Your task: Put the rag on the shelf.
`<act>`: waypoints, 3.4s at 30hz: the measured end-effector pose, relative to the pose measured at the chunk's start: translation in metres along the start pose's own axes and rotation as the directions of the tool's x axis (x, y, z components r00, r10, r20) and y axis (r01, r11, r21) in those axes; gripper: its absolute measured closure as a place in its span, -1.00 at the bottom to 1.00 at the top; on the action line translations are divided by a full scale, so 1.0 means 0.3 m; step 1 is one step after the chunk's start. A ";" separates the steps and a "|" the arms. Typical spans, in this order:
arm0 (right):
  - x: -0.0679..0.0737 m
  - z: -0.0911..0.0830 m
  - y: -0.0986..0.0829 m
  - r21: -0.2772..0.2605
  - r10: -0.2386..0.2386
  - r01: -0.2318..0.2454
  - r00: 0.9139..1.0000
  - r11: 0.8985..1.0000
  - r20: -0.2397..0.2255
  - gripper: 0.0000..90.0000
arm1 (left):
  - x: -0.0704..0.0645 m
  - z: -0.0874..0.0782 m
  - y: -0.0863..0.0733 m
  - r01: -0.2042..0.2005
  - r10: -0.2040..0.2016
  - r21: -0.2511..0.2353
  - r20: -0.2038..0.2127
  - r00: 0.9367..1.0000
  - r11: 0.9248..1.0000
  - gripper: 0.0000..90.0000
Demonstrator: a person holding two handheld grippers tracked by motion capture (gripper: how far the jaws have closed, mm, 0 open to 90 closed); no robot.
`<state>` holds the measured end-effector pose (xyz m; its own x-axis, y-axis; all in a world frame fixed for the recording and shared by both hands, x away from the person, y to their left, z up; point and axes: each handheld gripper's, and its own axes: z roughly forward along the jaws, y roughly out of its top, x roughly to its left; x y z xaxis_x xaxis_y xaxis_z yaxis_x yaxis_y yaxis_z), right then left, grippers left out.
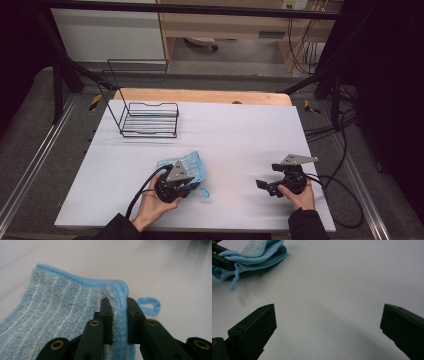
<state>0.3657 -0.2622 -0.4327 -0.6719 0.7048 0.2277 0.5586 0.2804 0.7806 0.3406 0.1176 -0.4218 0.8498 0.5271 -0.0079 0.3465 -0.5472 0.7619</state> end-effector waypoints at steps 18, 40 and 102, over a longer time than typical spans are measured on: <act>0.004 0.008 -0.001 0.005 0.003 -0.003 1.000 1.000 -0.005 -0.97 | -0.005 -0.057 -0.024 0.034 -0.036 0.035 0.052 0.998 0.999 0.12; 0.042 0.037 0.015 0.010 -0.012 0.012 1.000 1.000 0.000 -0.95 | 0.083 -0.169 -0.200 0.336 -0.324 0.136 -0.100 0.941 0.932 0.16; 0.048 0.039 0.027 -0.011 0.001 -0.001 0.999 1.000 0.032 -0.97 | 0.292 -0.266 -0.106 0.279 -0.278 -0.019 -0.194 0.941 0.960 -0.72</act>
<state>0.3663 -0.2421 -0.4300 -0.6553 0.7256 0.2102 0.5542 0.2727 0.7865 0.3723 0.2331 -0.3949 0.6264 0.7739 -0.0933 0.5626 -0.3660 0.7413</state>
